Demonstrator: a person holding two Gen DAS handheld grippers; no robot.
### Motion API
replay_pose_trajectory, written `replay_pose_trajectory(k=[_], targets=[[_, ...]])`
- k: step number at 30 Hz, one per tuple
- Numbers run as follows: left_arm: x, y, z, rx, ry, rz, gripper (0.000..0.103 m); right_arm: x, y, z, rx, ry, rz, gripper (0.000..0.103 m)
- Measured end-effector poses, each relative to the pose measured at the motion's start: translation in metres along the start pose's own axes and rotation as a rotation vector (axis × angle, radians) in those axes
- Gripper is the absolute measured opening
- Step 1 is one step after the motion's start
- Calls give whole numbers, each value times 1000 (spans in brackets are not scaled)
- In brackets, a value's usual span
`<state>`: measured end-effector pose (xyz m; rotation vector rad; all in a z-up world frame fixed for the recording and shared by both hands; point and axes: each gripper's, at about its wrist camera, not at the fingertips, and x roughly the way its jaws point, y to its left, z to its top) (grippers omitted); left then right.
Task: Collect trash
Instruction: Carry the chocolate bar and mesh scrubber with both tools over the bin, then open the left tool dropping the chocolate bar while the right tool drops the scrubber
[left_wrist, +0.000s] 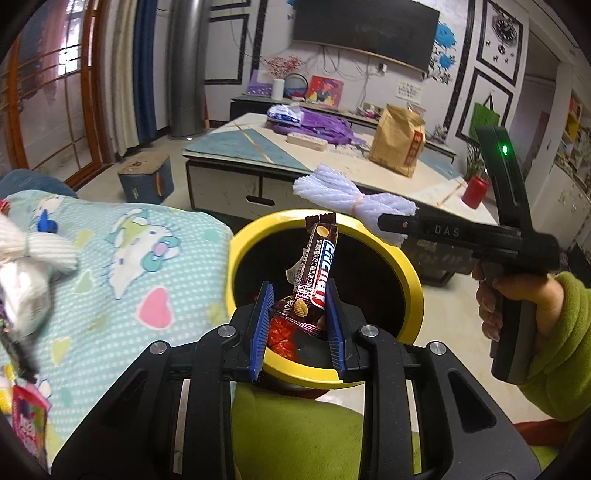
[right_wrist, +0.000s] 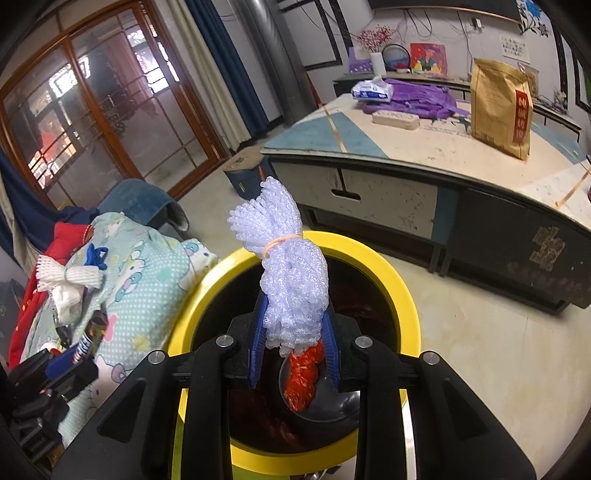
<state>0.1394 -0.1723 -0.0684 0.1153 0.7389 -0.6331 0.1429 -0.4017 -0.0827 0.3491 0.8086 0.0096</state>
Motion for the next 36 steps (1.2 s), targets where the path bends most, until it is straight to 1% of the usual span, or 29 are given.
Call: replay_pose_trajectory(k=[3,8,13,14,15,16,17,18,19,20,21,22,24,25,28,36], targets=[[9,-5,-3,13,17,-5,21,4,-5,-1,16,23,-1,26],[27,-11,-4,36,58,-10,21,7,-9,-1,26,39,1,26],[46,-14,-5,71,97,-7,23,10,-11,0,44,55,21,29],[50,-13,-5,68,104,-1,29,10,-12,0,49,55,16,32],[54,-10,-4,56,110,6,41,10,-14,0,61,52,15,34],[56,-9,-3,46,116,3,47,9,-15,1,68,49,15,40],[58,-9,-1,36,120,1,55,8,-17,2,77,41,12,43],[58,-8,-1,30,119,1,60,7,-19,2,85,34,9,46],[57,-7,-1,26,116,5,63,6,-20,3,90,29,7,50],[56,-7,-2,24,114,7,70,6,-21,3,98,23,2,54],[54,-7,-2,22,110,6,76,5,-22,4,104,18,0,56],[52,-7,-2,20,104,7,79,4,-22,5,106,14,0,57],[46,-4,-3,15,90,14,91,3,-21,6,99,7,-5,58],[45,-4,-3,11,85,15,92,3,-19,6,93,4,-6,60],[40,0,-1,-11,74,15,92,-1,-14,7,81,-14,-5,63],[18,12,3,-46,18,48,92,-13,2,10,41,-64,-6,66]])
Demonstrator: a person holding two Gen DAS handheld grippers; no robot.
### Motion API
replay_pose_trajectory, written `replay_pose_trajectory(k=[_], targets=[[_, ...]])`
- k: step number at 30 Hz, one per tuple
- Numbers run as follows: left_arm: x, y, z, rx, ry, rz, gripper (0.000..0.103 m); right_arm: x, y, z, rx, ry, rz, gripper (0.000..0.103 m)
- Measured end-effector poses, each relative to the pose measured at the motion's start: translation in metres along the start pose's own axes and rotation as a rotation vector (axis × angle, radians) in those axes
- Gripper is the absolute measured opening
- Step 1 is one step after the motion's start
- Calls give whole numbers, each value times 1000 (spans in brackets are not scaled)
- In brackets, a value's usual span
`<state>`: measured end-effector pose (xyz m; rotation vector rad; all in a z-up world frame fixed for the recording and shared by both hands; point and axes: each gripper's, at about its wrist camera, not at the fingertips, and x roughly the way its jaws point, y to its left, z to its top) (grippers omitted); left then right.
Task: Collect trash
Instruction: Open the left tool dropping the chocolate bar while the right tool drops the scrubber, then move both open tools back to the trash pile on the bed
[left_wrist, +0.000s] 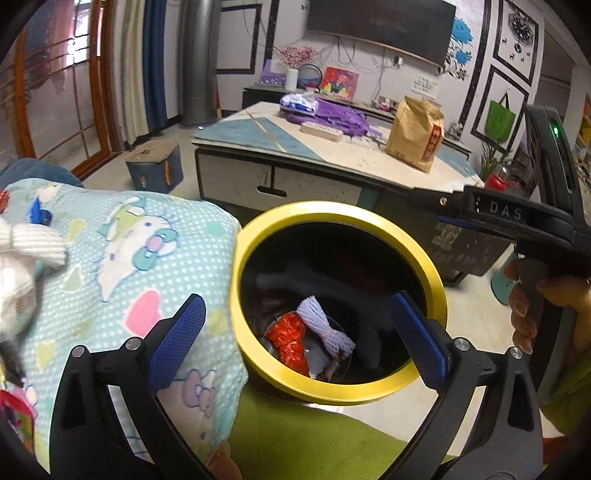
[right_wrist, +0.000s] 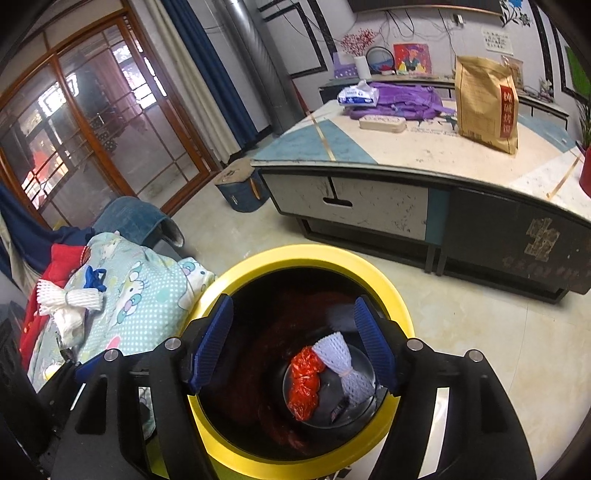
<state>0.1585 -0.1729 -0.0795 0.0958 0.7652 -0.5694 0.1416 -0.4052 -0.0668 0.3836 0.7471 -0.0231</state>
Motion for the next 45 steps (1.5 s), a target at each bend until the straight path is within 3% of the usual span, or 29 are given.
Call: replay_pose_trajectory(k=[19,33,45], targets=[[-55,64,3,-155,-133,152,92,-28,71,-6,-170,-93,125,70],[-103,129,-7,-292,-213,301,92,-20,129,-27,-304,-34,207,71],[-143,179,-16,-406,-268,379,92,-14,174,-40,-392,6,266,71]])
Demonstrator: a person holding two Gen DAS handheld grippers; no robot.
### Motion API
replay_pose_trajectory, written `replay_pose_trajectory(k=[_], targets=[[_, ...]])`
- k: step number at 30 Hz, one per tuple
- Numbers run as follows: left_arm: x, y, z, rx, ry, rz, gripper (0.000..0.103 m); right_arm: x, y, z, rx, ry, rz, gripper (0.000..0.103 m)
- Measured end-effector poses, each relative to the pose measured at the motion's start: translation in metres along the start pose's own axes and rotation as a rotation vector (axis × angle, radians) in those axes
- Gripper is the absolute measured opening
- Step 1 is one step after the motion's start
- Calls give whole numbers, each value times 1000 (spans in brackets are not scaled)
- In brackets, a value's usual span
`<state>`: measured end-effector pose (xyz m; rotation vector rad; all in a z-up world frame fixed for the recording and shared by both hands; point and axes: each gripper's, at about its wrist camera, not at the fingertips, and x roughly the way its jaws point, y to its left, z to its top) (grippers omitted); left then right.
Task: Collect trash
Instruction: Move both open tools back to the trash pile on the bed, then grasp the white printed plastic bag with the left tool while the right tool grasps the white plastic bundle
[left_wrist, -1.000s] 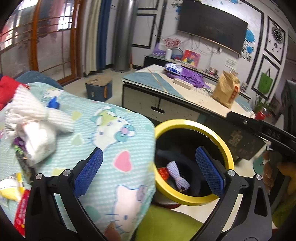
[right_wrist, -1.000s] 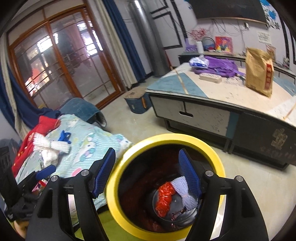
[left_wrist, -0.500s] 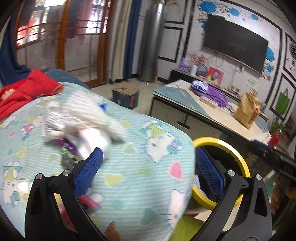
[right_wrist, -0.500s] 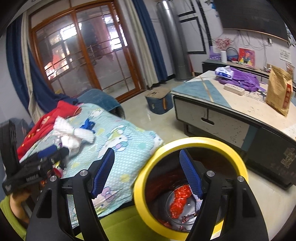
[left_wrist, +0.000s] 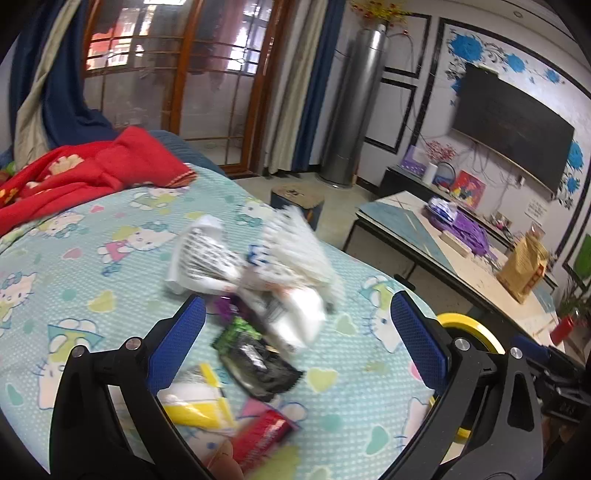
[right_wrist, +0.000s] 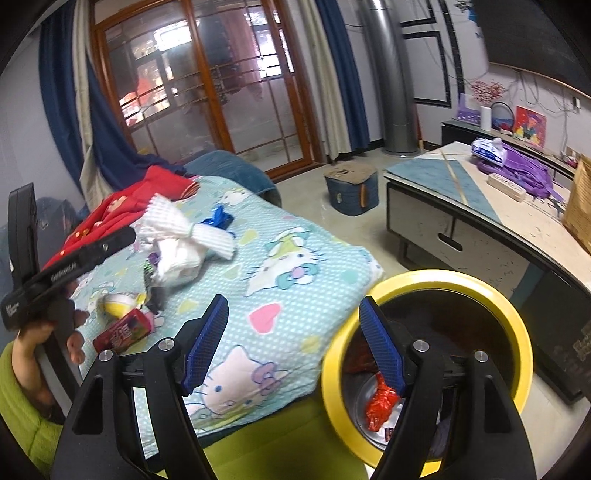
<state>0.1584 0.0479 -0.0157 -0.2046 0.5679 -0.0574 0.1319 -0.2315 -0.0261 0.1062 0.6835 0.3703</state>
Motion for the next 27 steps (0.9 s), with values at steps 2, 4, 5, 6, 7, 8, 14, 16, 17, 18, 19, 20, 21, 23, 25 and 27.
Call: replay_pose_trajectory(k=[2,4,5,6,7,8,14,16,17,18,19,20,21,23,25,27], targets=[[-1,6,2,-13,-3,11,92,4,9,3,-13,3,17,71],[-3,16,4,-29,-6,30,92,8,17,6,-23,7,40,71],[-4,21,5,-34,-4,38,92,10,22,9,-28,7,51,71],[-5,26,5,-40,-5,45,92,12,27,11,-33,7,58,71],[-6,30,5,-47,-5,53,92,15,32,15,-44,5,71,71],[-7,37,6,-59,-4,63,92,19,39,19,-59,1,79,71],[-9,70,15,-110,5,108,92,48,73,46,-119,13,156,71],[-7,80,18,-119,19,121,92,61,84,56,-131,24,183,71],[-6,84,19,-128,25,120,92,68,91,61,-144,34,196,71],[-5,90,21,-138,30,115,92,74,98,65,-160,36,201,71],[-2,96,24,-149,39,109,92,78,104,67,-176,39,206,71],[0,99,25,-155,45,104,92,84,111,71,-198,40,211,71],[3,105,28,-165,52,97,92,89,118,75,-221,38,217,71],[11,113,32,-174,76,72,92,98,127,79,-261,43,220,71],[20,119,36,-175,111,48,92,111,135,84,-298,59,205,71],[29,122,40,-172,140,27,92,123,141,88,-321,72,192,71]])
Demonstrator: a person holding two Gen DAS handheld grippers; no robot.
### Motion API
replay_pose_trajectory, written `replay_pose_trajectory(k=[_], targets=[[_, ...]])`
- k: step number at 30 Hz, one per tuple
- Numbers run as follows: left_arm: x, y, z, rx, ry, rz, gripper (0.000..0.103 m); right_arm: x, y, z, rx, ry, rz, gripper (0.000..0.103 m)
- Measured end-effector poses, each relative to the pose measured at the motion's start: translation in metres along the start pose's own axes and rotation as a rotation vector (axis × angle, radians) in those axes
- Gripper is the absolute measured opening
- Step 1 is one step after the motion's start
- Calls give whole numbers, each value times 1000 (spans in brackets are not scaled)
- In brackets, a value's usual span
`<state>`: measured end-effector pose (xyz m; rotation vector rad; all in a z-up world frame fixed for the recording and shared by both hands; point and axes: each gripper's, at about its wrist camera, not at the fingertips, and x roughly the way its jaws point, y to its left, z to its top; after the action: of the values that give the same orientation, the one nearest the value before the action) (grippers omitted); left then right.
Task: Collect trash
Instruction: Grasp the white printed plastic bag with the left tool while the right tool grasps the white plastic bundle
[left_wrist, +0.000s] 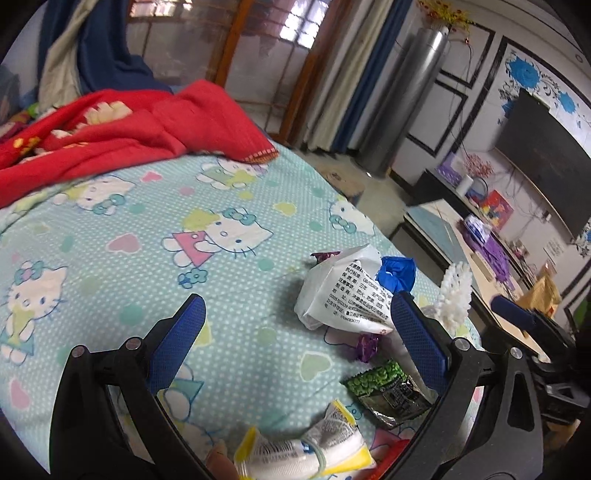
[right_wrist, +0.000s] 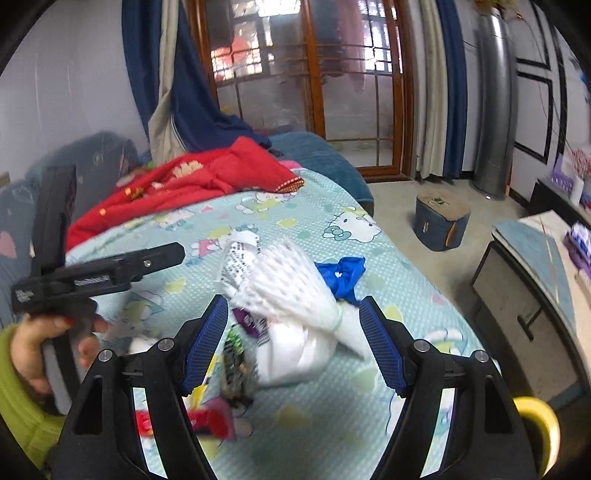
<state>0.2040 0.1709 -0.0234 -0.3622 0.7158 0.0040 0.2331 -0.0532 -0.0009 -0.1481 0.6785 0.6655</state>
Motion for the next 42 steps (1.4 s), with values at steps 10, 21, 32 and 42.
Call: replay_pose_trajectory(k=[10,21,32,42], targets=[[55,-12,17,13,149,-151,92,25,4,-8,-44,78,31,36],[67,-24,6,16,183,-178,47,6,-9,-31,47,45,38,17],[30,-48,-9,82,81,-173,30,-27,-16,-46,140,-33,27,15],[-18,-64,-21,82,-71,-148,30,-63,-28,-53,228,-103,36,14]])
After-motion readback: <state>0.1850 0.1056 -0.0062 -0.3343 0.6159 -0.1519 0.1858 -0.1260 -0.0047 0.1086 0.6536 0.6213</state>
